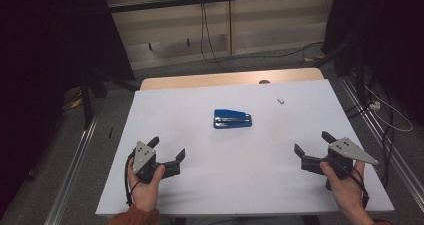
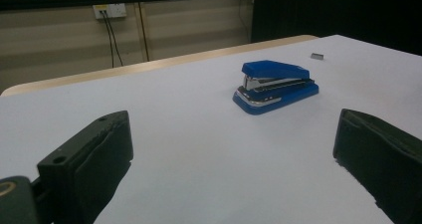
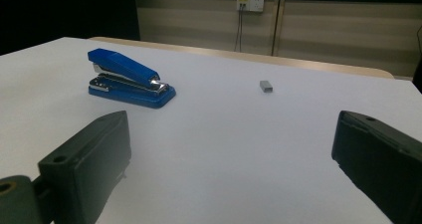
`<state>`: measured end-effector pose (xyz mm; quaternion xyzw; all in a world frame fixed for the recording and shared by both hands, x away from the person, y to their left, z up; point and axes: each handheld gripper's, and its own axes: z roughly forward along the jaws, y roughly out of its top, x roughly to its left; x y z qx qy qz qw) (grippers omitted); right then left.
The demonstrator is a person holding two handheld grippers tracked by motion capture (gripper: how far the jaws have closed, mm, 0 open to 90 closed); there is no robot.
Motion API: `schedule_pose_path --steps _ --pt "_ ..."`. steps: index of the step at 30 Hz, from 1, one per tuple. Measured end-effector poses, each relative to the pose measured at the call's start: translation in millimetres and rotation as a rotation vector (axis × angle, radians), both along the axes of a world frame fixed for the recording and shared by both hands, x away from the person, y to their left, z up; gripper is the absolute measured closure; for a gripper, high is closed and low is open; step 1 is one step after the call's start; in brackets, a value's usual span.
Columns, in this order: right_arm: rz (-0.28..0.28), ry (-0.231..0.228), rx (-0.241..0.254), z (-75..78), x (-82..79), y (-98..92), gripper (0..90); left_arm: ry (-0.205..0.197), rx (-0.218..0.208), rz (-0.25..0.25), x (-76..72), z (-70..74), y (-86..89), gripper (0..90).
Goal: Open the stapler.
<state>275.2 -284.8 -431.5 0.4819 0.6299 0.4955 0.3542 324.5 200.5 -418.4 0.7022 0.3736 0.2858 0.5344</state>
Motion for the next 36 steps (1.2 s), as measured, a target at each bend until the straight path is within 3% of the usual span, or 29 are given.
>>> schedule_pose_path --steps 17,31,36 --pt "0.044 0.016 0.005 -2.4 7.3 3.9 1.9 0.016 0.007 0.008 -1.2 -1.0 1.2 2.3" --pt "0.106 0.016 -0.028 -3.4 10.1 16.7 1.9 0.049 0.044 -0.035 0.4 -2.9 -7.4 2.1" --pt "0.118 0.009 -0.027 -1.5 11.2 21.7 1.9 0.072 0.028 -0.071 2.5 -3.6 -11.0 2.8"
